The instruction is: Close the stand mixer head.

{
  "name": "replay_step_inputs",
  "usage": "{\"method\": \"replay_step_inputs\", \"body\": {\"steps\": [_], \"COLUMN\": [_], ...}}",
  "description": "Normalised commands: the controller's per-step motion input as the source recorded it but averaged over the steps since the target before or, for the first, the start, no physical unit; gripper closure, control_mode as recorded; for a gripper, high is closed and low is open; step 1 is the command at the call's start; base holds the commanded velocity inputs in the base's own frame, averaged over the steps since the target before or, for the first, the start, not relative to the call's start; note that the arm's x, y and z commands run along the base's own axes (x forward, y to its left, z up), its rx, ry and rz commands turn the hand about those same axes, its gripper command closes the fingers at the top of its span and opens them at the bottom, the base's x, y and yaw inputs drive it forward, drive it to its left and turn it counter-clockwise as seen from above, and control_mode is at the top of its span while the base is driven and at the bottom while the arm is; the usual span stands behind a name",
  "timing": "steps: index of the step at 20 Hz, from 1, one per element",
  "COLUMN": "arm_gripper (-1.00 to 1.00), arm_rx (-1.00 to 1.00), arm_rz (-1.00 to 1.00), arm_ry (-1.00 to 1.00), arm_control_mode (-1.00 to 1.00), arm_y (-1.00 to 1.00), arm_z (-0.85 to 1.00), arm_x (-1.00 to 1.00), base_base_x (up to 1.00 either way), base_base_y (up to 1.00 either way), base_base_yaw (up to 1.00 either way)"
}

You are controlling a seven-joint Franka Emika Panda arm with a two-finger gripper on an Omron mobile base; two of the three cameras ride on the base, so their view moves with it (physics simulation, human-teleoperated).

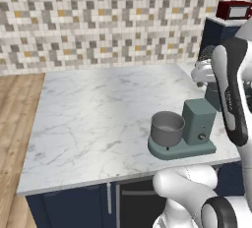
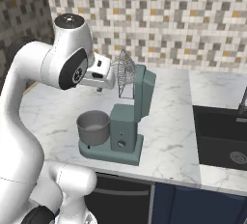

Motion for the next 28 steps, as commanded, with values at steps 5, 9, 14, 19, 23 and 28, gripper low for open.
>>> {"method": "replay_step_inputs", "body": {"steps": [5,9,14,19,23,28], "arm_gripper": [-1.00,-1.00,-1.00,-1.00,-1.00,-1.00], "arm_rx": [0.20,0.15,0.08,0.00,-0.06,-0.18], "arm_rz": [0.05,0.28,0.54,0.67,0.64,0.56], "arm_ry": [-0.05,-0.14,-0.33,-0.42,-0.39,-0.24], "arm_control_mode": [-1.00,-1.00,-1.00,-1.00,-1.00,-1.00], "arm_y": [-0.99,-1.00,-0.90,-0.58,-0.37,-0.13], "arm_z": [0.59,0.19,0.00,-0.19,-0.20,-0.32], "arm_x": [-0.48,-0.02,0.31,0.68,0.76,0.62], "base_base_x": [0.00,0.00,0.00,0.00,0.00,0.00], "base_base_y": [0.00,0.00,0.00,0.00,0.00,0.00], "base_base_yaw": [0.00,0.00,0.00,0.00,0.00,0.00]}}
